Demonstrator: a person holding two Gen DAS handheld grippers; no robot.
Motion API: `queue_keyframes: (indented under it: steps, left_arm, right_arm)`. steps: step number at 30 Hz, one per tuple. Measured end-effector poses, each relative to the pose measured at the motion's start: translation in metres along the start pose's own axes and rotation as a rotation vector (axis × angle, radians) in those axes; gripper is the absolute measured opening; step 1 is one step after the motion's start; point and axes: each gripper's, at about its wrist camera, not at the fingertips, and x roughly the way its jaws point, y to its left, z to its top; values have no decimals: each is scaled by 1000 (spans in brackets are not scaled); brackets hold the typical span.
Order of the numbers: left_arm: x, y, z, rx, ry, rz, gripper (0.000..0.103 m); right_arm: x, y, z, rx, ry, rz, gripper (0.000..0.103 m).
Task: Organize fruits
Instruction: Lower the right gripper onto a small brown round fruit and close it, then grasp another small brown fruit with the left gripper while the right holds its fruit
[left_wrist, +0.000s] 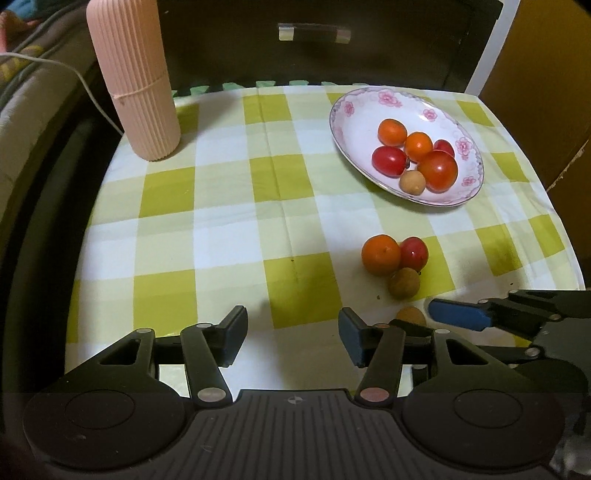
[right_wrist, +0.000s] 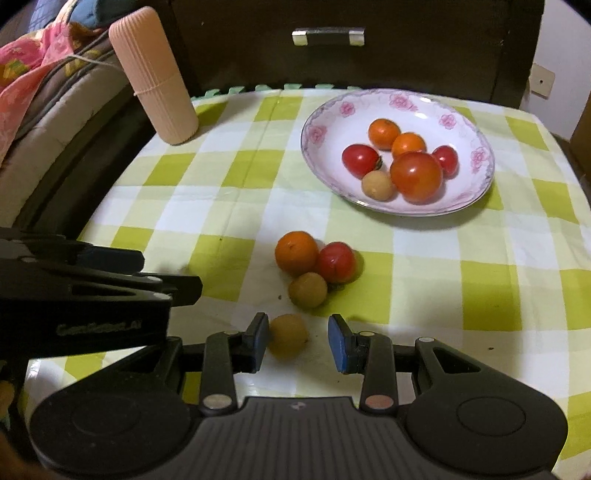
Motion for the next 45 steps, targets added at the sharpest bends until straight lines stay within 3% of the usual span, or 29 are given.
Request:
queue_keyframes:
  steps: [7,10,21,27,35,41,45]
  left_arm:
    - [4,-2,1,1,4,-21,62]
    - [6,-5,1,3,12,-41,62]
    - [17,-36,13,17,5,-117,62]
    - [38,-63,20,53,29,-103,59]
    - [55,-70,26,21,41,-65,55]
    - [51,-78,18,73,26,-38,35]
    - [47,-77,14,78,38,-43,33]
  right_arm:
    - [10,3,-1,-15,23,-5,33]
    - [12,0,-2,-15,32,8,28]
    - [-15,-30,-17,31,2,15,26]
    - [-20,-53,-24,78,-4,-6,26]
    - [-21,-64,-25,116,-10,-8,26]
    - [-20,-71,-27,137,-6,-22,26]
    - [-21,-70,-27,137,-10,-29,26]
